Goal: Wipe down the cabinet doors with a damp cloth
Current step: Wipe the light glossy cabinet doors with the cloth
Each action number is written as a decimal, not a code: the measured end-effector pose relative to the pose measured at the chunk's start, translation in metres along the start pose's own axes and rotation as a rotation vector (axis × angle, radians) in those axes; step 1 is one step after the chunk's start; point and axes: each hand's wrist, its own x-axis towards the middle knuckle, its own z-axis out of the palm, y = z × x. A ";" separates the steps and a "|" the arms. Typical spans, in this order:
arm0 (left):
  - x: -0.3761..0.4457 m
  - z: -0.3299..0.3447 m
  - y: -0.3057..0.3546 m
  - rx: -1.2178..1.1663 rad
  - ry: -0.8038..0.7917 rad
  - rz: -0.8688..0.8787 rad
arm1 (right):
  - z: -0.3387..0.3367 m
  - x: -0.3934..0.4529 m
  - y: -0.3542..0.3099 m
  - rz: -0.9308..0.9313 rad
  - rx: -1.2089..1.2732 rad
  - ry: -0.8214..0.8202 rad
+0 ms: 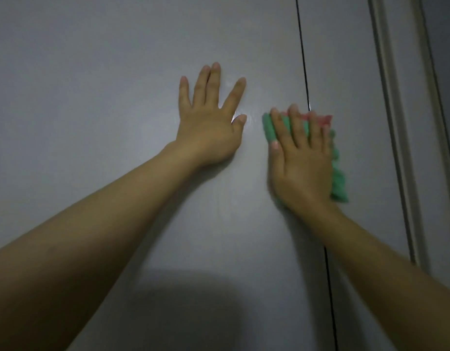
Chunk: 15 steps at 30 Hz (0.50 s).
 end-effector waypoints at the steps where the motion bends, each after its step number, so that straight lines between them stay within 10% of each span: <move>1: 0.000 0.000 0.001 -0.010 0.003 0.000 | 0.005 -0.007 -0.021 0.098 0.000 0.029; 8: 0.002 -0.012 -0.013 -0.131 -0.009 0.030 | -0.008 -0.075 -0.014 -0.798 -0.020 -0.224; 15: 0.013 -0.011 -0.049 -0.022 0.197 0.286 | 0.006 -0.059 -0.071 -0.051 0.031 -0.022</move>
